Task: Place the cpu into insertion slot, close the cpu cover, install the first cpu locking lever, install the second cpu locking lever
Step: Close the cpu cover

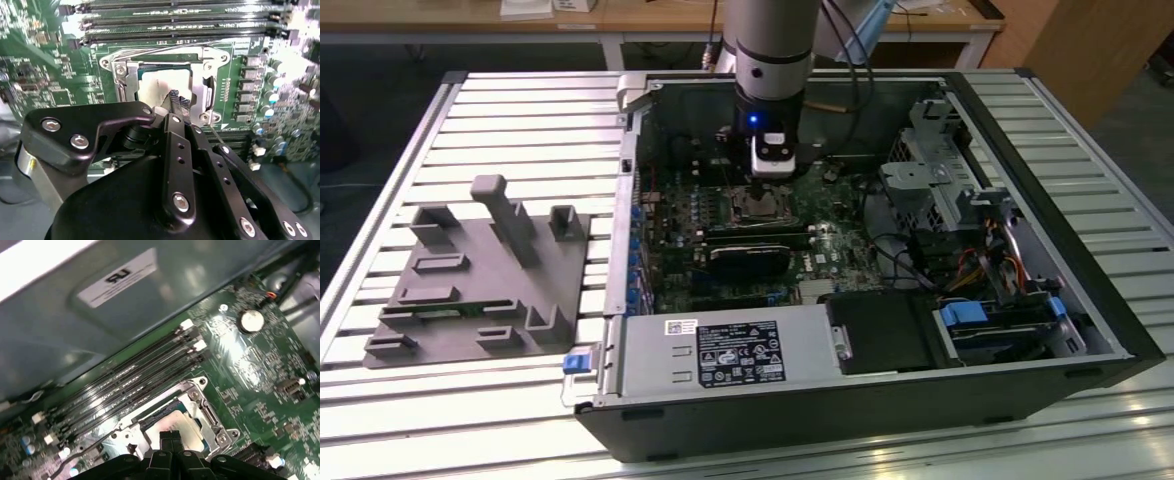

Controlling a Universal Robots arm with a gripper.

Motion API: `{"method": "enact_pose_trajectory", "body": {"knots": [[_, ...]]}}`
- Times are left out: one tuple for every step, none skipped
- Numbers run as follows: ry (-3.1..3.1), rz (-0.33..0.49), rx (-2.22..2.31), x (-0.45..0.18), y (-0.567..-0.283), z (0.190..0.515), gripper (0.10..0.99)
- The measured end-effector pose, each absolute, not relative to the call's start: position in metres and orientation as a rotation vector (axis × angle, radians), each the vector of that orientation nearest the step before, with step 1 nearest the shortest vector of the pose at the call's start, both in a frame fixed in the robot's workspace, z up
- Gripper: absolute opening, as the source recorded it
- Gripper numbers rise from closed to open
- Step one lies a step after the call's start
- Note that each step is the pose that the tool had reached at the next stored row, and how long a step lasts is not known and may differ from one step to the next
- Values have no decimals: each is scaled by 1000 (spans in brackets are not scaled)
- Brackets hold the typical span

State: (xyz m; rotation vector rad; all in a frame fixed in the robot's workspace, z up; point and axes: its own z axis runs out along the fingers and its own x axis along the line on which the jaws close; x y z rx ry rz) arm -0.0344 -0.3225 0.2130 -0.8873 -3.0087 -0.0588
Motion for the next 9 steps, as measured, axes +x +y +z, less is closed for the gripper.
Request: {"method": "enact_pose_trajectory", "body": {"knots": [[-3016, -59, -860, -34, -322, 213, 106], [-3024, -59, -833, -34, -322, 213, 106], [-3031, -59, -805, -34, -322, 212, 106], [-3037, -59, -778, -34, -322, 212, 106], [-3044, -58, -751, -34, -322, 212, 106], [-3051, -58, -721, -34, -322, 212, 106], [-3057, -58, -694, -34, -322, 212, 106], [-3063, -58, -666, -34, -322, 212, 106], [-3068, -58, -638, -34, -323, 212, 106]]}}
